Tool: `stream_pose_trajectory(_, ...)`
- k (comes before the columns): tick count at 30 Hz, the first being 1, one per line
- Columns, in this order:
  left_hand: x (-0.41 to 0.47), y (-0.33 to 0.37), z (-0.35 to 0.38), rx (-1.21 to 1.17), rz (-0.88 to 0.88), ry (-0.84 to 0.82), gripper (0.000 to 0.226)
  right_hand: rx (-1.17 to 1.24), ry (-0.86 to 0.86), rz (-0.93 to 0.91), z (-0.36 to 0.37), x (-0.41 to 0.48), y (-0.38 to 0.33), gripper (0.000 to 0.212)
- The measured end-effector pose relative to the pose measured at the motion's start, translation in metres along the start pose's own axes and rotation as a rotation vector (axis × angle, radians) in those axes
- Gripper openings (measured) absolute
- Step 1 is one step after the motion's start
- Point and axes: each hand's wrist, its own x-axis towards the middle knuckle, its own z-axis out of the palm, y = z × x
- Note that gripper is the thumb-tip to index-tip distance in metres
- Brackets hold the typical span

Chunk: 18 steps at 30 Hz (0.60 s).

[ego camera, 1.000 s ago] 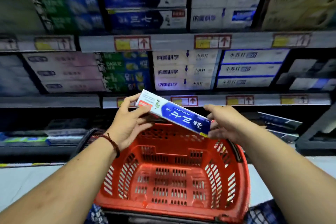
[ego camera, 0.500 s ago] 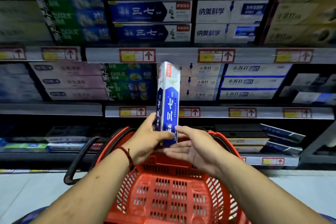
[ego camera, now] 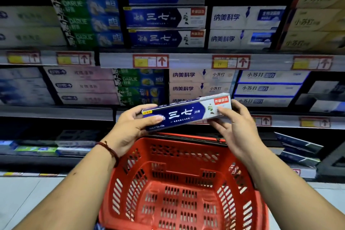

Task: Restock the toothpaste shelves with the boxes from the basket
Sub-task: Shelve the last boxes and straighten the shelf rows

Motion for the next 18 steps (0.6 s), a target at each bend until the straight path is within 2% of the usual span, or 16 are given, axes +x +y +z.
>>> stream_pose_trajectory(4, 0.002, 0.000, 0.001, -0.118, 0.088, 0.146, 0.060, -0.058, -0.040, -0.046, 0.000, -0.005, 0.000, 0.034)
stream_pose_trajectory(7, 0.000, -0.008, 0.005, -0.138, 0.177, 0.278, 0.038, -0.167, 0.013, -0.104, 0.002, -0.010, 0.007, 0.028)
stream_pose_trajectory(9, 0.000, -0.010, 0.004, -0.095, 0.198, 0.308, 0.030, -0.265, 0.052, -0.151, 0.002, -0.013, 0.010, 0.025)
stream_pose_trajectory(13, 0.000, -0.008, -0.001, 0.021, 0.217, 0.358, 0.035, -0.448, 0.055, -0.224, 0.002, -0.016, 0.007, 0.026)
stream_pose_trajectory(18, -0.006, 0.004, 0.001, 0.171, 0.336, 0.407, 0.041, -0.606, -0.012, -0.378, 0.014, -0.024, -0.010, 0.034)
